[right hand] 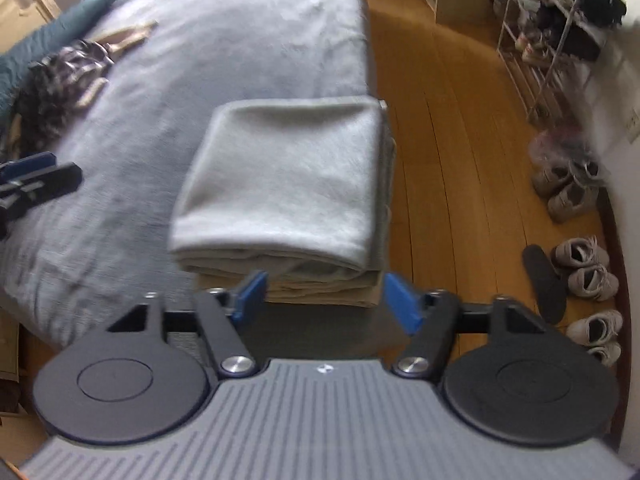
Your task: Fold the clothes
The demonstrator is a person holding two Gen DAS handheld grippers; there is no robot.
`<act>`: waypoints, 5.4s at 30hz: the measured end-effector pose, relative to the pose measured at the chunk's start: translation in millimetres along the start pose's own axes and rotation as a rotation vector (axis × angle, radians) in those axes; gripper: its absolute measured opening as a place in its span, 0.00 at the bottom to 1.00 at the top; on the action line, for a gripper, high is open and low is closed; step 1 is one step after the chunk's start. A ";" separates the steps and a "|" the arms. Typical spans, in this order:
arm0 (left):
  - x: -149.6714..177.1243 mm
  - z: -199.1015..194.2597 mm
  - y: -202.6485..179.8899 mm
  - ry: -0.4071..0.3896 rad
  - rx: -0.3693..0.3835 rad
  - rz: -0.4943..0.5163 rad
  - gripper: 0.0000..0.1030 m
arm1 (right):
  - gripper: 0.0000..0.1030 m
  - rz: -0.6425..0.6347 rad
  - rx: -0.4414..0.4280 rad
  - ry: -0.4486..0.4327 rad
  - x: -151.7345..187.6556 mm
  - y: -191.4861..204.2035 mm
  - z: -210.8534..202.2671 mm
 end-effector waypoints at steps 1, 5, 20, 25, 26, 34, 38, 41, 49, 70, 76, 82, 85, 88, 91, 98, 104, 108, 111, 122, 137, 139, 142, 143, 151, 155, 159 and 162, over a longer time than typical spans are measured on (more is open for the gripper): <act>-4.3 -14.4 -2.9 -0.013 -0.008 -0.013 0.97 | 0.82 0.000 0.008 -0.018 -2.2 5.3 -9.8; -19.2 -59.7 -13.4 -0.044 -0.057 -0.060 0.98 | 0.93 -0.017 0.035 -0.162 -12.6 24.9 -59.4; -49.7 -129.7 -57.1 -0.206 -0.273 0.000 1.00 | 0.99 -0.091 0.110 -0.486 -34.7 48.9 -145.9; -56.9 -127.5 -49.6 -0.136 -0.228 -0.076 1.00 | 0.99 -0.109 0.136 -0.515 -35.6 59.1 -152.5; -57.3 -124.4 -48.0 -0.105 -0.221 -0.083 1.00 | 0.99 -0.114 0.148 -0.512 -35.9 63.5 -152.3; -49.4 -94.5 -35.1 0.064 -0.263 -0.143 1.00 | 0.99 0.027 0.153 -0.294 -36.7 73.4 -119.0; -40.5 -79.8 -26.5 0.148 -0.281 -0.166 1.00 | 0.99 0.071 0.131 -0.204 -27.4 76.3 -98.2; -35.0 -71.9 -21.6 0.183 -0.308 -0.154 1.00 | 0.99 0.076 0.129 -0.142 -22.3 79.9 -82.1; -30.2 -58.3 -11.4 0.260 -0.342 -0.164 1.00 | 0.99 0.060 0.195 -0.049 -16.1 81.4 -53.0; -21.8 -51.4 3.9 0.311 -0.300 -0.153 1.00 | 0.99 0.036 0.222 0.017 -14.9 95.0 -37.3; -23.1 -49.1 3.3 0.311 -0.292 -0.155 1.00 | 0.99 0.035 0.232 0.022 -15.8 95.0 -36.7; -26.2 -47.0 -0.5 0.305 -0.283 -0.152 1.00 | 0.99 0.039 0.241 0.021 -17.2 95.2 -37.7; -28.2 -45.6 -2.4 0.303 -0.276 -0.151 1.00 | 0.99 0.039 0.244 0.020 -18.7 94.0 -38.2; -30.0 -44.6 -3.4 0.302 -0.269 -0.153 1.00 | 0.99 0.039 0.249 0.022 -20.2 93.6 -38.4; -30.1 -43.6 -3.4 0.305 -0.267 -0.151 1.00 | 0.99 0.040 0.255 0.021 -21.7 93.6 -38.8; -29.1 -41.9 -1.0 0.314 -0.268 -0.152 1.00 | 0.99 0.040 0.259 0.028 -21.3 94.9 -37.2; -27.2 -41.2 1.0 0.321 -0.264 -0.159 1.00 | 0.99 0.041 0.267 0.035 -20.6 96.8 -36.3; -25.7 -41.3 2.8 0.325 -0.260 -0.162 1.00 | 0.99 0.043 0.272 0.038 -20.0 98.1 -36.2; -24.9 -41.2 3.9 0.329 -0.259 -0.165 1.00 | 0.99 0.043 0.275 0.039 -19.7 99.3 -36.3; -22.5 -41.2 2.6 0.333 -0.257 -0.166 1.00 | 0.99 0.041 0.281 0.047 -18.6 101.2 -34.8; -21.9 -38.4 -1.0 0.342 -0.252 -0.159 1.00 | 0.99 0.060 0.288 0.058 -19.0 97.3 -33.1; -22.1 -38.1 -0.9 0.343 -0.251 -0.159 1.00 | 0.99 0.060 0.289 0.059 -19.2 97.0 -32.5; -22.3 -37.6 -0.7 0.344 -0.251 -0.158 1.00 | 0.99 0.059 0.289 0.061 -19.5 96.5 -31.4; -22.6 -37.4 -0.6 0.345 -0.251 -0.158 1.00 | 0.99 0.059 0.290 0.062 -19.8 96.4 -31.1; -23.7 -36.6 1.2 0.344 -0.252 -0.158 1.00 | 0.99 0.050 0.287 0.067 -21.6 98.4 -28.8; -23.9 -37.0 1.7 0.342 -0.253 -0.160 1.00 | 0.99 0.045 0.286 0.067 -22.4 100.0 -28.3; -24.3 -37.6 3.6 0.340 -0.254 -0.164 1.00 | 0.99 0.042 0.286 0.066 -22.7 101.7 -28.2; -24.3 -37.9 4.4 0.339 -0.254 -0.166 1.00 | 0.99 0.040 0.286 0.065 -22.9 102.9 -28.3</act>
Point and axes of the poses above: each gripper's, at about its wrist camera, not at the fingertips, and z roughly the way its jaws point, y to its left, x to its underside, the point moved 2 cm from there along z, roughly the way its jaws point, and after that the axes turned 3 degrees about -z, right-handed, at the moved point
